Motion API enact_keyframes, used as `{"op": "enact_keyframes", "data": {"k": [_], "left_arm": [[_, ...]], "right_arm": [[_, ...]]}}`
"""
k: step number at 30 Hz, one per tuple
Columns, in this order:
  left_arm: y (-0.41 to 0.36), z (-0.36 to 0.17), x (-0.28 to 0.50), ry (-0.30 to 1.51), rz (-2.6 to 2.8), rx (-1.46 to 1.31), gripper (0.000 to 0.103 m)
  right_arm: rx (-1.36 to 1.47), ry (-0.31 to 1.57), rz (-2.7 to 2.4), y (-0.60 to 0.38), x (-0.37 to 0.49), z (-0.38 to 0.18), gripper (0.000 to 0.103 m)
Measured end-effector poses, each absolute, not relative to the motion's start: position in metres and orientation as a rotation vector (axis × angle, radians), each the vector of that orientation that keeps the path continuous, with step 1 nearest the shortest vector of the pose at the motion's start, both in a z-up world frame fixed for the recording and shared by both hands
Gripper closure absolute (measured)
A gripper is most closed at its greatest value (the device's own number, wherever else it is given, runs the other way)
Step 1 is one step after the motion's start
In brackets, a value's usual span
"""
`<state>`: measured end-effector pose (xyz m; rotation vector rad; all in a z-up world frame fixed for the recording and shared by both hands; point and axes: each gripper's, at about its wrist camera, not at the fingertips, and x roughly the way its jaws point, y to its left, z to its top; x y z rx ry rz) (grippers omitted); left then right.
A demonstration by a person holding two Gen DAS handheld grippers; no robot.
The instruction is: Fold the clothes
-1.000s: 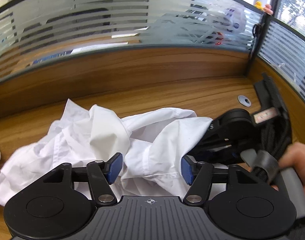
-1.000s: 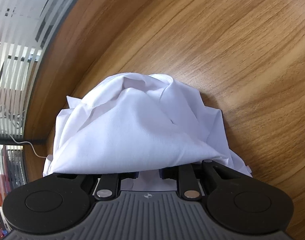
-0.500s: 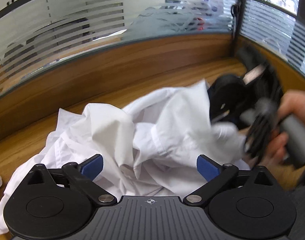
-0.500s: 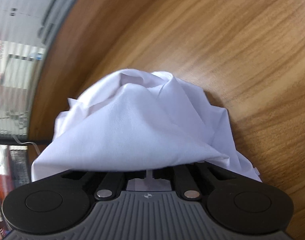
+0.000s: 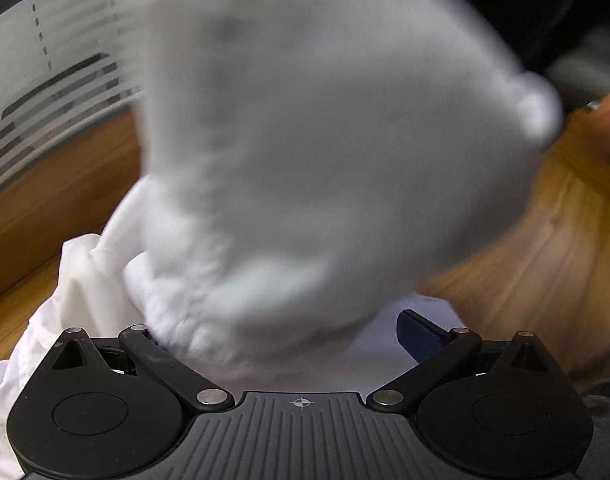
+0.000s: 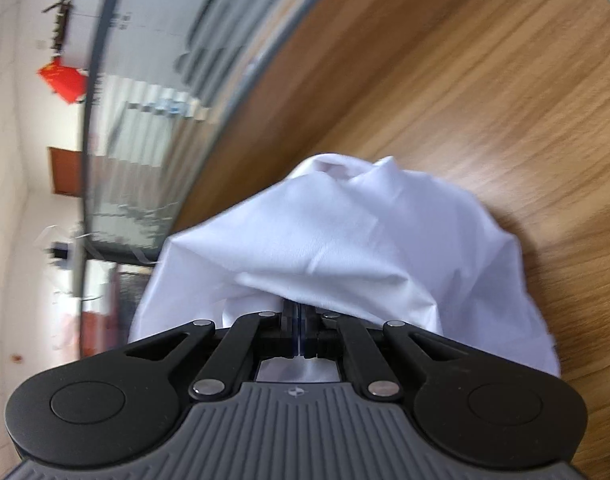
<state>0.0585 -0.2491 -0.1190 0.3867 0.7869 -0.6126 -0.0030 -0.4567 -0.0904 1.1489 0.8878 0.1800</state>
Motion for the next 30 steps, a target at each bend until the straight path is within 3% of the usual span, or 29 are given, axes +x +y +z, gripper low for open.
{"op": "enact_keyframes", "data": {"k": [2, 3, 4, 5, 7, 14, 24, 27, 28, 29, 30], "left_arm": [[-0.253, -0.124, 0.061, 0.783, -0.557, 0.413, 0.049], [-0.252, -0.127, 0.064, 0.794, -0.530, 0.411, 0.060], [-0.251, -0.129, 0.067, 0.807, -0.506, 0.402, 0.077], [-0.249, -0.131, 0.070, 0.820, -0.481, 0.394, 0.084], [-0.242, -0.133, 0.074, 0.842, -0.428, 0.363, 0.091], [-0.220, -0.116, 0.070, 0.763, -0.291, 0.349, 0.092], [-0.227, -0.097, 0.081, 0.739, -0.201, 0.312, 0.091], [-0.226, -0.107, 0.081, 0.794, -0.288, 0.335, 0.086], [-0.222, -0.108, 0.077, 0.810, -0.331, 0.323, 0.081], [-0.217, -0.108, 0.072, 0.825, -0.378, 0.303, 0.065], [-0.212, -0.107, 0.067, 0.839, -0.418, 0.285, 0.059]], "right_arm": [[1.159, 0.863, 0.210, -0.458, -0.007, -0.078, 0.101], [1.165, 0.849, 0.223, -0.460, -0.009, -0.071, 0.101], [1.172, 0.833, 0.235, -0.462, -0.011, -0.064, 0.101], [1.186, 0.809, 0.242, -0.464, -0.013, -0.059, 0.101], [1.209, 0.759, 0.240, -0.474, -0.019, -0.046, 0.101], [1.294, 0.596, 0.142, -0.522, -0.055, -0.011, 0.102], [1.400, 0.470, -0.032, -0.573, -0.126, -0.013, 0.102], [1.354, 0.522, -0.067, -0.573, -0.128, -0.034, 0.102], [1.332, 0.547, -0.084, -0.572, -0.129, -0.040, 0.102], [1.308, 0.572, -0.099, -0.571, -0.130, -0.046, 0.102], [1.274, 0.598, -0.108, -0.571, -0.129, -0.051, 0.102]]}}
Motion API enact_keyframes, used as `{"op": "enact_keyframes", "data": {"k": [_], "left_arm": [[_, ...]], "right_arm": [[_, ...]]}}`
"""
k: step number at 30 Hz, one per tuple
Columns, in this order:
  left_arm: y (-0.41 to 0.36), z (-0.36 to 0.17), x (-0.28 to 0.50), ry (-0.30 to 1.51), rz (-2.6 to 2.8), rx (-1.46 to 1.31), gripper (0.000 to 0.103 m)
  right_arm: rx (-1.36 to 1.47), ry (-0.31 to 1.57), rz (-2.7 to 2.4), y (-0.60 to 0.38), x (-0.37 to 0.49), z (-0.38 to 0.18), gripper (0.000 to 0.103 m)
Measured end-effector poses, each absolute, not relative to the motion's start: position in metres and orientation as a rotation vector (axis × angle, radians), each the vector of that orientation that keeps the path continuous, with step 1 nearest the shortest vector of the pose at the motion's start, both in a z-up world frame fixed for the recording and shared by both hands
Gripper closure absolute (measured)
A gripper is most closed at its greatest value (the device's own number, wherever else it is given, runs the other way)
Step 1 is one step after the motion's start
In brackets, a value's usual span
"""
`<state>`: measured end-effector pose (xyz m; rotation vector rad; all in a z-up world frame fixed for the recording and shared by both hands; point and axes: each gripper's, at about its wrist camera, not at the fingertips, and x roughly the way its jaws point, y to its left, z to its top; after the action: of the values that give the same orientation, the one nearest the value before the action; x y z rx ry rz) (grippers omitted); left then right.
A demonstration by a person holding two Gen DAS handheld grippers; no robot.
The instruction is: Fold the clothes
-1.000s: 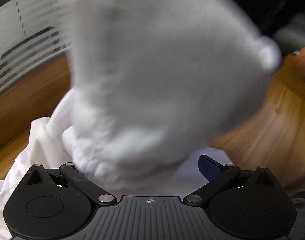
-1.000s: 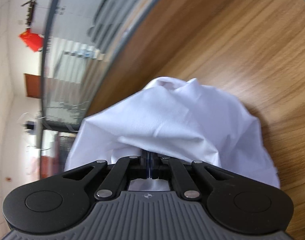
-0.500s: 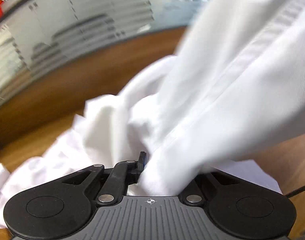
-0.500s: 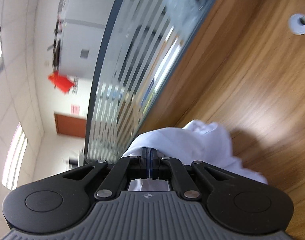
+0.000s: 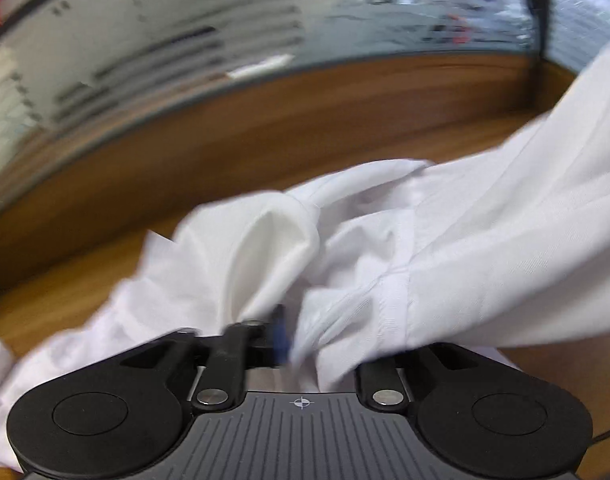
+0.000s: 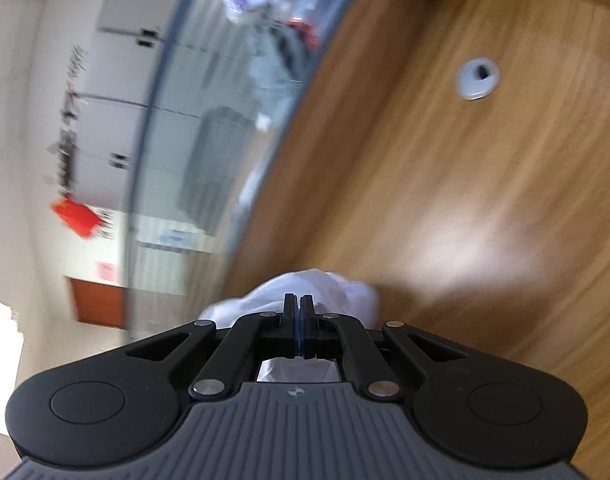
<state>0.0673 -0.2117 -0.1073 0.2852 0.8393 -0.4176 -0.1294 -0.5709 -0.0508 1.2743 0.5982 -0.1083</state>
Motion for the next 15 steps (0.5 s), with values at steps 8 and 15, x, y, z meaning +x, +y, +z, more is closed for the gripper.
{"op": "enact_keyframes", "data": {"k": [8, 15], "left_arm": [[-0.171, -0.066, 0.058, 0.895, -0.528, 0.031, 0.044], [-0.187, -0.050, 0.086, 0.910, -0.554, -0.224, 0.033]], "right_arm": [[1.014, 0.755, -0.073, -0.558, -0.136, -0.071, 0.102], [0.767, 0.874, 0.009, -0.524, -0.130, -0.084, 0.102]]}}
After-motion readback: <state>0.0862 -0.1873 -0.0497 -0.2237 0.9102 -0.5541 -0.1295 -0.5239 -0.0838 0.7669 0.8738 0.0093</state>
